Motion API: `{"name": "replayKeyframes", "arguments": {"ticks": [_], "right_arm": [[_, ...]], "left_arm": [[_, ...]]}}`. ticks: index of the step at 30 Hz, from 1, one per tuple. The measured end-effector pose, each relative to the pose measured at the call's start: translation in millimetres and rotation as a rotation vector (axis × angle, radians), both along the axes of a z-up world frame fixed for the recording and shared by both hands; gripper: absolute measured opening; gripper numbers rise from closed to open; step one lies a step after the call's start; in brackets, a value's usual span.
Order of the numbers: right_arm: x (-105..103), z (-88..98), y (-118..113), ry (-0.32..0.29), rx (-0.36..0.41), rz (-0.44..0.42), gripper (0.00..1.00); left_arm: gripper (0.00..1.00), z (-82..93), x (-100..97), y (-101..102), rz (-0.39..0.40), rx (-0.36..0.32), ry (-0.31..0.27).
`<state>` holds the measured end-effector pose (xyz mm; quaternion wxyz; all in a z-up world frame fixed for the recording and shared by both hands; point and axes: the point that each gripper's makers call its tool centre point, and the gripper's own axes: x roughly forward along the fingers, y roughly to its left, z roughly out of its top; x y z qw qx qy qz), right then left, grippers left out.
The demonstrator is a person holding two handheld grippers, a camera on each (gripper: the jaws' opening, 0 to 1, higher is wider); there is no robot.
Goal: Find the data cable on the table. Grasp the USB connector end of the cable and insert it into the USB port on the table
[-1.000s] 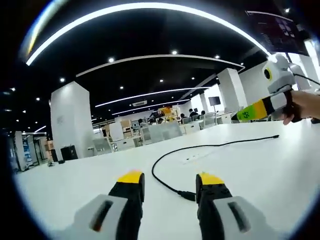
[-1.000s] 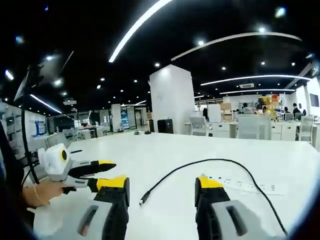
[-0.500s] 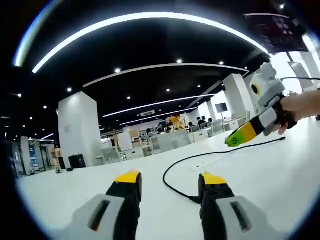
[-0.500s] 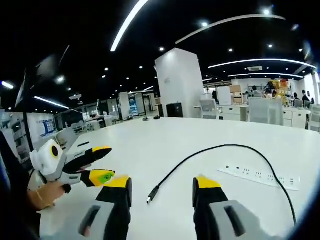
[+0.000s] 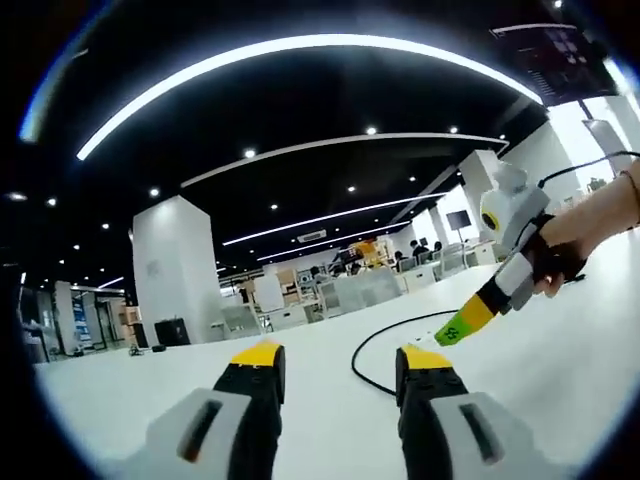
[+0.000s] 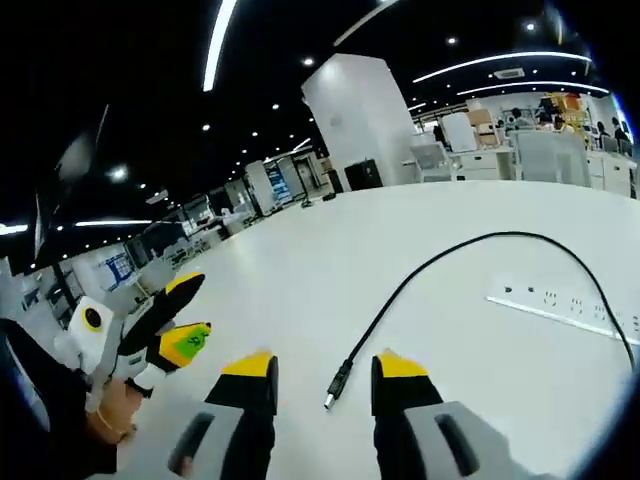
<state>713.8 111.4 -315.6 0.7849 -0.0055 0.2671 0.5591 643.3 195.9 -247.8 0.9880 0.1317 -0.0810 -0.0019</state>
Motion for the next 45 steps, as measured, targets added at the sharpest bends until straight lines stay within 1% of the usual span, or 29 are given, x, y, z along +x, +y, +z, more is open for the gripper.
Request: {"name": "replayKeyframes", "arguments": {"ticks": [1,4,5,8,11,15,17,22,23,24,27,31,36,41,45], "right_arm": [[1.1,-5.7,4.0,0.007,-0.02,-0.002,0.37],[4.9,-15.1,11.4,0.032,-0.032,-0.008,0.36],[9.4,-18.1,13.5,0.042,-0.044,-0.01,0.35],[9.6,-32.0,15.6,0.042,-0.109,-0.004,0.33],[12.5,-39.3,17.9,0.038,-0.144,-0.01,0.32],[10.1,-43.9,22.8,0.026,-0.175,-0.006,0.29],[9.4,-46.5,26.5,0.012,-0.203,-0.003,0.28],[9.0,-50.5,29.4,0.013,-0.225,-0.01,0.26],[8.8,-51.4,30.2,0.006,-0.23,-0.01,0.25],[9.7,-54.1,29.8,-0.007,-0.252,-0.013,0.25],[10.1,-56.4,31.5,-0.011,-0.267,-0.015,0.23],[13.9,-58.6,34.5,-0.036,-0.297,-0.018,0.21],[20.0,-61.0,40.5,-0.012,-0.318,-0.037,0.18],[27.6,-64.1,48.1,-0.009,-0.336,-0.044,0.17],[30.2,-67.1,49.9,0.016,-0.338,-0.059,0.14]], "left_arm": [[0.44,0.7,-0.3,0.7,0.002,-0.001,-0.003],[0.44,4.5,-2.6,4.0,0.012,-0.004,-0.015],[0.44,6.1,-3.5,4.9,0.013,-0.006,-0.021],[0.44,9.2,-4.7,6.5,0.013,-0.016,-0.032],[0.45,9.8,-5.4,7.0,0.01,-0.028,-0.032],[0.45,12.4,-6.8,5.9,0.002,-0.036,-0.04],[0.45,13.7,-7.4,6.0,0.0,-0.041,-0.044],[0.45,15.6,-8.4,8.8,0.002,-0.057,-0.05],[0.45,15.4,-8.4,9.3,0.002,-0.059,-0.049],[0.45,15.3,-8.3,9.7,0.003,-0.059,-0.047],[0.45,16.2,-8.3,9.8,0.002,-0.063,-0.049],[0.45,17.3,-7.9,10.1,0.002,-0.066,-0.049],[0.45,16.9,-7.4,10.7,0.004,-0.067,-0.045],[0.45,16.8,-7.6,12.0,0.006,-0.07,-0.043],[0.45,17.2,-8.2,13.2,0.007,-0.075,-0.043]]}}
